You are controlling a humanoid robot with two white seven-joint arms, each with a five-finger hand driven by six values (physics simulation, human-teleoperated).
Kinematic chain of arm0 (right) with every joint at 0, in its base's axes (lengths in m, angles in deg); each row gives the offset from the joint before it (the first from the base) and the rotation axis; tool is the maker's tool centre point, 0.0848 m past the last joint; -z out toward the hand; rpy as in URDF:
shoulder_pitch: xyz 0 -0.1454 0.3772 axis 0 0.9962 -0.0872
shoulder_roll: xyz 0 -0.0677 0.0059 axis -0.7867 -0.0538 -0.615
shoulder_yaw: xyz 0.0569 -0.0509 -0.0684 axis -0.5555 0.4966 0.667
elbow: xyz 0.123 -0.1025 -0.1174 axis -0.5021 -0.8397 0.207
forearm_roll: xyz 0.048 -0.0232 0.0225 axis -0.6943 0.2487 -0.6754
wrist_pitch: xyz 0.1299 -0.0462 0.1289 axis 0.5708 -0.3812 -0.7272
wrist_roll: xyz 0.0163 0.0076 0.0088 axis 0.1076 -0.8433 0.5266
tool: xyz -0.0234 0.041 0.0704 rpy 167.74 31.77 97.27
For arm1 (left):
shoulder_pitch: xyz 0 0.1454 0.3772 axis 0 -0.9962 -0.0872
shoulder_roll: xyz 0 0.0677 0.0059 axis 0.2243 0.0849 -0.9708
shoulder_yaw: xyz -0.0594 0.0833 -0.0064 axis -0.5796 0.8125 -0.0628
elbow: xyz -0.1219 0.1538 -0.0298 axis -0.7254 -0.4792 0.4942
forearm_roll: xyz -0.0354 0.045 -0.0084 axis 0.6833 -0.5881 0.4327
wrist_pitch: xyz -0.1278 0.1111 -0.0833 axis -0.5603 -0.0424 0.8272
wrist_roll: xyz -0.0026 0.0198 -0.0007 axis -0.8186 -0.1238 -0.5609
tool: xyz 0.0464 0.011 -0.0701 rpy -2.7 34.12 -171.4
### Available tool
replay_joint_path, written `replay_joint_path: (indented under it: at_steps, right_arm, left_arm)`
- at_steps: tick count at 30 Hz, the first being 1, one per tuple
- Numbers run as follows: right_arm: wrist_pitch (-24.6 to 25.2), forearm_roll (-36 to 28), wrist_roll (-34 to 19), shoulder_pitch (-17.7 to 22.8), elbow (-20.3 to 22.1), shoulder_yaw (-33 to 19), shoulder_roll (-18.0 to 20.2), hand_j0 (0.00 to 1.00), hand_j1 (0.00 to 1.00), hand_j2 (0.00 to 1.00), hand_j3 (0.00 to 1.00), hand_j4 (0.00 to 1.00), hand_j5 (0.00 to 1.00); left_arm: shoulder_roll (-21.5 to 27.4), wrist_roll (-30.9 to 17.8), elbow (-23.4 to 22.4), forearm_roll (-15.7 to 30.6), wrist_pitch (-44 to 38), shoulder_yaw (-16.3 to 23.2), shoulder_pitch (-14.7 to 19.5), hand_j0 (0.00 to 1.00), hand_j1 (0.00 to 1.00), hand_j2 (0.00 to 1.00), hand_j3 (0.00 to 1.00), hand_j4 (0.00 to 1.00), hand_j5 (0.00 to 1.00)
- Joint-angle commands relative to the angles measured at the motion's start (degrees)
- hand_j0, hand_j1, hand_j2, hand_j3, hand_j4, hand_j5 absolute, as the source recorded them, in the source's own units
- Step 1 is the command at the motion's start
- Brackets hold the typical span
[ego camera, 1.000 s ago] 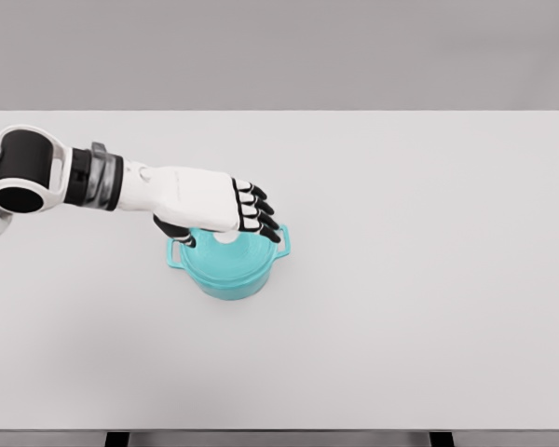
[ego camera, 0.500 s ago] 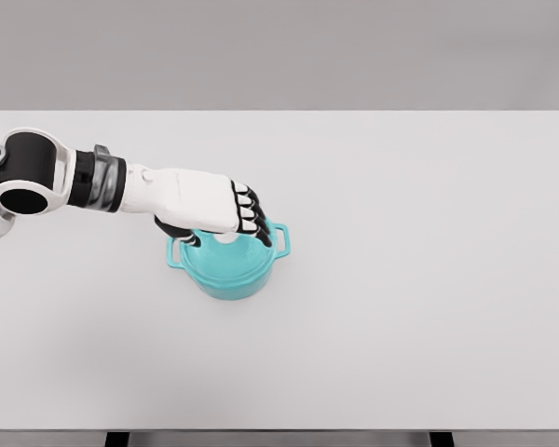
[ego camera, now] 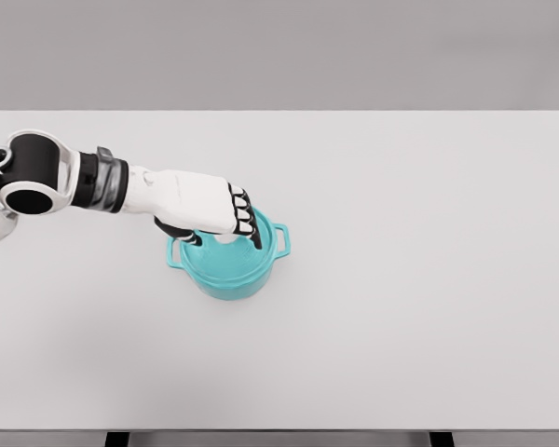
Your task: Open the lid of the pot with left arm
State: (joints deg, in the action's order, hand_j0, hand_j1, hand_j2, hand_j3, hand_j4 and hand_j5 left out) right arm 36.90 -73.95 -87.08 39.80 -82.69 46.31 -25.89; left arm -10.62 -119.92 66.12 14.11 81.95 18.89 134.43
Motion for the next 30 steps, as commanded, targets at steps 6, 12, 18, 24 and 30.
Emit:
replay_joint_path:
  at_steps: [6, 12, 18, 24, 30]
  right_arm:
    - [-0.01, -0.01, -0.06, 0.00, 0.01, -0.04, 0.01, 1.00, 1.00, 1.00, 1.00, 1.00, 1.00]
    - [-0.01, -0.01, -0.06, 0.00, 0.01, 0.04, 0.01, 1.00, 1.00, 1.00, 1.00, 1.00, 1.00]
    - [-0.01, -0.01, 0.03, 0.00, 0.01, -0.04, 0.01, 1.00, 1.00, 1.00, 1.00, 1.00, 1.00]
    - [-0.01, -0.01, 0.03, 0.00, 0.01, 0.05, 0.01, 1.00, 1.00, 1.00, 1.00, 1.00, 1.00]
    - [-0.01, -0.01, -0.06, 0.00, -0.08, 0.04, 0.01, 1.00, 1.00, 1.00, 1.00, 1.00, 1.00]
  left_arm:
    - [-0.18, 0.02, -0.15, -0.03, -0.13, -0.02, 0.00, 0.75, 0.75, 0.75, 0.75, 0.75, 0.75]
    - [-0.18, 0.02, -0.15, -0.12, -0.13, 0.24, 0.00, 0.65, 0.65, 0.65, 0.65, 0.65, 0.65]
    - [-0.18, 0.02, -0.15, -0.03, -0.13, 0.24, 0.00, 0.53, 0.53, 0.53, 0.53, 0.53, 0.53]
    - [0.09, 0.02, -0.15, -0.03, -0.13, 0.24, 0.62, 0.48, 0.48, 0.48, 0.48, 0.48, 0.48]
    - [3.86, 0.02, -0.07, -0.03, -0.13, 0.24, 2.99, 0.48, 0.48, 0.48, 0.48, 0.48, 0.48]
